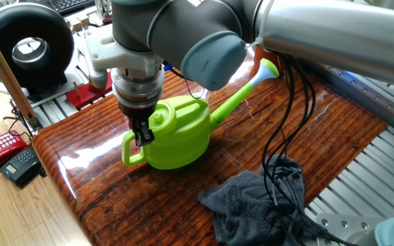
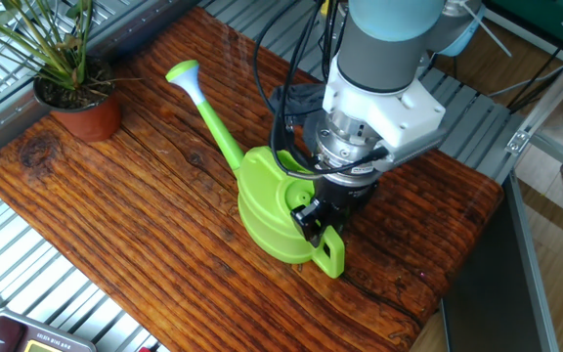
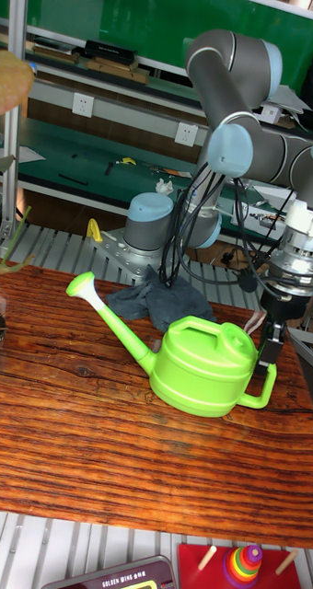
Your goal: Water the plant
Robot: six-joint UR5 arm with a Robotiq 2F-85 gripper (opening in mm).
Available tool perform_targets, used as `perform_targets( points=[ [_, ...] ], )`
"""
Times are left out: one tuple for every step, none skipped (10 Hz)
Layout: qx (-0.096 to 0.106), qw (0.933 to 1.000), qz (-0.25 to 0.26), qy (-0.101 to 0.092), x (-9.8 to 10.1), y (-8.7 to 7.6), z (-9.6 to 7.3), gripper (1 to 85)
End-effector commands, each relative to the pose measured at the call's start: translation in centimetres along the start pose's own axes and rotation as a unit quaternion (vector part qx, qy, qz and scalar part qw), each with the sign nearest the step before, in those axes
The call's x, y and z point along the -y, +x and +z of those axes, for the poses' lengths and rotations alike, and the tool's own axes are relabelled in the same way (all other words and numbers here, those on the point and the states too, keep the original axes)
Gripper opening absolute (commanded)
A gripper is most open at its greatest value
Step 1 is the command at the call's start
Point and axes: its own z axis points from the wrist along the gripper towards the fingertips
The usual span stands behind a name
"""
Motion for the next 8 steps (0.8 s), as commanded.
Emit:
perform_targets(
  points=[
    [0.000, 1.0000, 0.003, -0.001, 0.32, -0.28, 0.41, 45.0],
    [-0.005, 1.0000, 0.002, -0.004, 0.16, -0.02, 0.38, 45.0],
    [-0.010, 0.9999, 0.001, -0.006, 0.02, 0.24, 0.31, 45.0],
    [-0.011, 0.9999, 0.001, -0.008, -0.11, 0.28, 0.23, 44.7],
    [-0.011, 0.9999, 0.002, -0.009, -0.18, 0.25, 0.19, 44.0],
    [-0.011, 0.9999, 0.002, -0.010, -0.22, 0.27, 0.18, 40.3],
    [-0.010, 0.9999, 0.002, -0.010, -0.24, 0.23, 0.13, 34.3],
    [-0.009, 0.9999, 0.003, -0.010, -0.25, 0.19, 0.00, 26.7]
  ],
)
